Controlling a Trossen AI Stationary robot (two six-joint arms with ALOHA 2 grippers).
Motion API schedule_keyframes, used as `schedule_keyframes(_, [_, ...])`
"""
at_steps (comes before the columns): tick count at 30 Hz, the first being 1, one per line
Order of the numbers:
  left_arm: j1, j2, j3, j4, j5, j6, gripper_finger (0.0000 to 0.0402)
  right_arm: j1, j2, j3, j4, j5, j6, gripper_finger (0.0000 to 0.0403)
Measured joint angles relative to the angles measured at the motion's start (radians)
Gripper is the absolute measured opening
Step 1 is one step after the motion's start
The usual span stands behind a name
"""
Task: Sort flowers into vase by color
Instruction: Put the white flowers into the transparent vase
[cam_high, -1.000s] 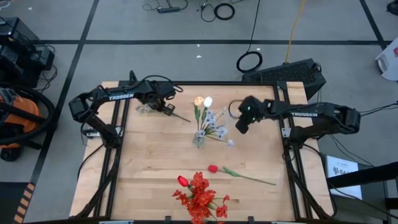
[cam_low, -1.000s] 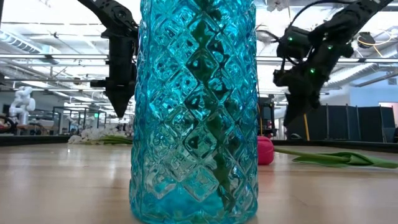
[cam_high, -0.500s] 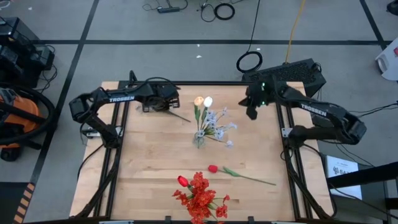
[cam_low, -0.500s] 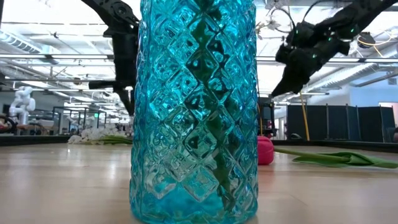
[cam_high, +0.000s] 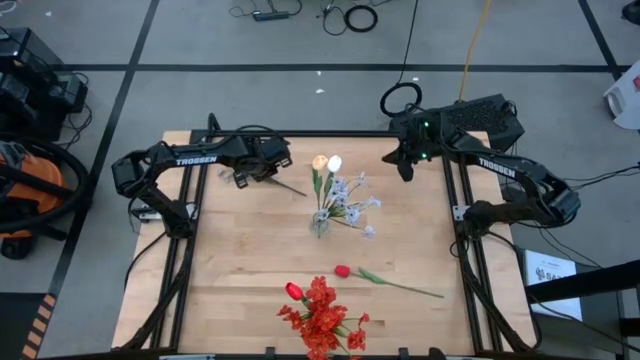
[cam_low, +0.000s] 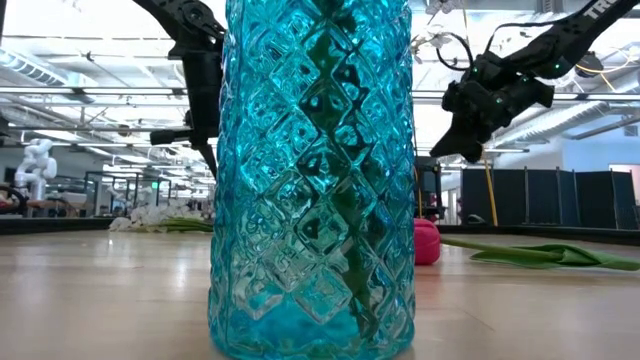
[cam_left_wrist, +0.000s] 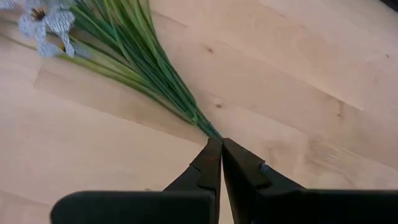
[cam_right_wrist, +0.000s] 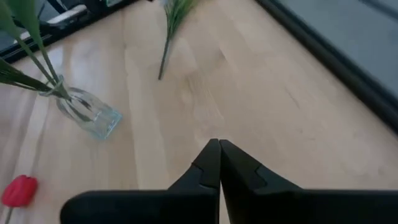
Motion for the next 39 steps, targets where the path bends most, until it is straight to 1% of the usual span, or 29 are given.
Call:
schedule_keyframes(3, [0.000,0.000,0.000,0.003,0.010,0.000,0.0037,0.000,-0.001,0.000,0.001,0.001,0.030,0.0000])
schedule_keyframes(7, [0.000,0.000,0.000,0.010,0.009,0.000,0.0081,0.000,-0.001,0.000,0.005,0.002,0.042,0.0000])
schedule_keyframes(9, [0.000,0.000,0.000,0.021,-0.012,-0.015,0.0104,0.000,-0.001,0.000,0.012,0.004,0.060,0.0000])
schedule_keyframes(11, [-0.001,0.000,0.000,0.042,-0.047,-0.093,0.0122,0.000,-0.001,0.000,0.015,0.005,0.062,0.0000])
schedule_keyframes(14, [0.000,0.011,0.000,0.074,-0.120,-0.192,0.0134,0.000,-0.001,0.000,0.014,0.008,0.063,0.0000])
schedule_keyframes(15, [0.001,0.019,0.000,0.080,-0.134,-0.213,0.0135,0.000,-0.001,0.000,0.014,0.008,0.063,0.0000])
schedule_keyframes(17, [0.008,0.040,0.000,0.086,-0.133,-0.250,0.0137,0.000,-0.001,0.000,0.014,0.009,0.063,0.0000])
schedule_keyframes(18, [0.012,0.053,0.000,0.087,-0.122,-0.263,0.0137,0.000,-0.001,0.000,0.014,0.009,0.063,0.0000])
schedule_keyframes(20, [0.021,0.088,0.000,0.086,-0.067,-0.285,0.0137,0.000,-0.001,0.000,0.014,0.009,0.075,0.0000])
schedule_keyframes(24, [0.036,0.144,0.000,0.096,0.020,-0.289,0.0137,0.000,-0.001,0.000,0.015,0.010,0.085,0.0000])
schedule_keyframes(29, [0.071,0.180,0.000,0.120,0.043,-0.289,0.0137,0.000,-0.001,0.000,0.016,0.010,0.089,0.0000])
schedule_keyframes(33, [0.099,0.218,0.000,0.112,0.122,-0.287,0.0137,0.000,-0.001,0.000,0.016,0.010,0.089,0.0000])
schedule_keyframes(39, [0.107,0.272,0.005,0.113,0.175,-0.280,0.0137,0.000,-0.001,0.000,0.016,0.010,0.089,0.0000])
